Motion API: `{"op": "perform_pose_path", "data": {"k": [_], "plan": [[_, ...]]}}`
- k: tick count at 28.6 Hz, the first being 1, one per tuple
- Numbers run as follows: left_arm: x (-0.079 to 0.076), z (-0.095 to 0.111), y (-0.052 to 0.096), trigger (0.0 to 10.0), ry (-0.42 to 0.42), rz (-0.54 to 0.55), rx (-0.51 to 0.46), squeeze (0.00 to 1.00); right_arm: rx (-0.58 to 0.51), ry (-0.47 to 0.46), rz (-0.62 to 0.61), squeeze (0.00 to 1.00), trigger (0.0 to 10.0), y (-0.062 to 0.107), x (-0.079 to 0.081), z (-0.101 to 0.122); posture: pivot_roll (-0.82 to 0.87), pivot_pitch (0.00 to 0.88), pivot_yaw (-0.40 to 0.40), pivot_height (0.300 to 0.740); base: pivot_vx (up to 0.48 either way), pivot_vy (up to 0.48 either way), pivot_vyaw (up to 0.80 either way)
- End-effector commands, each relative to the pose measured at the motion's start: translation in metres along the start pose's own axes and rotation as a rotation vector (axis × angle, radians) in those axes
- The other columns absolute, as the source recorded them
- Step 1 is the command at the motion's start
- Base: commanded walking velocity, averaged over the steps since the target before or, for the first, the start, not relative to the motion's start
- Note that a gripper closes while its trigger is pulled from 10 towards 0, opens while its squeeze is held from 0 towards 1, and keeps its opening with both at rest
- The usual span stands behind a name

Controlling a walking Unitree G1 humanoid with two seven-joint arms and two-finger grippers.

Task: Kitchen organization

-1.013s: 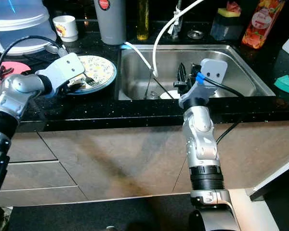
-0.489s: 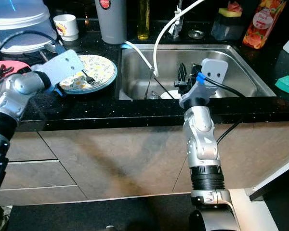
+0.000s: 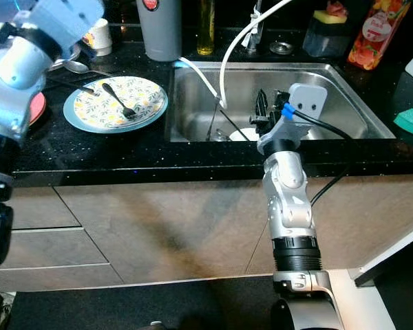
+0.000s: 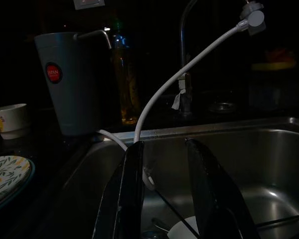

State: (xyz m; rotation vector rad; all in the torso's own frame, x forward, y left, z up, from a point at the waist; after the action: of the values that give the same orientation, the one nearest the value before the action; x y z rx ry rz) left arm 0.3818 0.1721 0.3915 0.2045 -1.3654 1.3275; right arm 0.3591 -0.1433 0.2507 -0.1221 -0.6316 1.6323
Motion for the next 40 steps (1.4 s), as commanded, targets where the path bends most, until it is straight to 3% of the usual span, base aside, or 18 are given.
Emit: {"op": "perform_pose_path", "data": {"k": [1, 2, 4, 5, 6, 10, 12, 18, 19, 22, 33, 37, 40], "plan": [[-0.015, 0.009, -0.001, 10.0, 0.044, -0.030, -0.029, 0.00, -0.004, -0.002, -0.007, 0.00, 10.0, 0.000, -0.002, 0.002, 0.24, 0.091, -0.030, 0.740, 0.000, 0.000, 0.00], [-0.015, 0.009, -0.001, 10.0, 0.044, -0.030, -0.029, 0.00, -0.004, -0.002, -0.007, 0.00, 10.0, 0.000, -0.002, 0.002, 0.24, 0.091, -0.030, 0.740, 0.000, 0.000, 0.00], [-0.038, 0.007, 0.001, 10.0, 0.028, -0.147, 0.002, 0.00, -0.007, 0.002, -0.009, 0.00, 10.0, 0.001, -0.003, 0.003, 0.22, 0.094, -0.023, 0.740, 0.000, 0.000, 0.00], [-0.038, 0.007, 0.001, 10.0, 0.028, -0.147, 0.002, 0.00, -0.007, 0.002, -0.009, 0.00, 10.0, 0.001, -0.003, 0.003, 0.22, 0.094, -0.023, 0.740, 0.000, 0.000, 0.00], [-0.049, -0.013, 0.010, 10.0, -0.001, -0.288, 0.108, 1.00, -0.010, 0.006, -0.017, 0.00, 10.0, 0.002, -0.006, 0.004, 0.22, 0.095, -0.023, 0.740, 0.000, 0.000, 0.00], [-0.050, -0.038, 0.020, 10.0, -0.006, -0.359, 0.228, 1.00, -0.006, 0.008, -0.021, 0.00, 10.0, 0.003, -0.007, 0.004, 0.22, 0.097, -0.022, 0.740, 0.000, 0.000, 0.00], [-0.051, -0.041, 0.022, 10.0, -0.004, -0.377, 0.241, 1.00, -0.005, 0.008, -0.021, 0.00, 10.0, 0.004, -0.007, 0.003, 0.22, 0.097, -0.022, 0.740, 0.000, 0.000, 0.00], [-0.083, -0.065, 0.047, 10.0, 0.148, -0.570, 0.366, 1.00, -0.006, -0.007, -0.012, 0.00, 10.0, 0.002, -0.001, 0.002, 0.23, 0.105, -0.021, 0.740, 0.000, 0.000, 0.00], [-0.089, -0.066, 0.052, 10.0, 0.212, -0.620, 0.377, 0.00, -0.005, -0.007, -0.013, 0.00, 10.0, 0.002, -0.001, 0.002, 0.23, 0.109, -0.018, 0.740, 0.000, 0.000, 0.00], [-0.091, -0.069, 0.055, 10.0, 0.288, -0.641, 0.411, 0.00, 0.000, -0.006, -0.020, 0.00, 10.0, 0.005, -0.003, 0.001, 0.23, 0.118, -0.016, 0.740, 0.000, 0.000, 0.00], [-0.090, -0.071, 0.057, 10.0, 0.322, -0.651, 0.419, 0.00, 0.014, -0.020, -0.015, 0.00, 10.0, 0.009, 0.001, -0.003, 0.24, 0.145, -0.013, 0.740, 0.000, 0.000, 0.00], [-0.087, -0.062, 0.052, 10.0, 0.407, -0.636, 0.384, 0.00, 0.019, -0.021, -0.014, 0.00, 10.0, 0.011, 0.002, -0.003, 0.24, 0.158, -0.012, 0.740, 0.000, 0.000, 0.00], [-0.090, -0.061, 0.053, 10.0, 0.410, -0.655, 0.381, 0.00, 0.026, -0.021, -0.016, 0.00, 10.0, 0.013, 0.002, -0.004, 0.24, 0.166, -0.012, 0.740, 0.000, 0.000, 0.00]]}}
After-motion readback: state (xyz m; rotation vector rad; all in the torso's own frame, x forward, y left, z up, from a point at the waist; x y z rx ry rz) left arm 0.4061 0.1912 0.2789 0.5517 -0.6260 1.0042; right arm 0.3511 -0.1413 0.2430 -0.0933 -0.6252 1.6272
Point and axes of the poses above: a point about 5 cm out from each wrist's last joint towards the gripper, its own y axis pointing back from the gripper into the wrist, its own z axis along the axis of the wrist's last joint, x = y × z, the point moved 1 cm from there along -y, pointing out of the wrist towards the gripper, and after that the axes turned 9 degrees about -y, right-handed, at the moved point
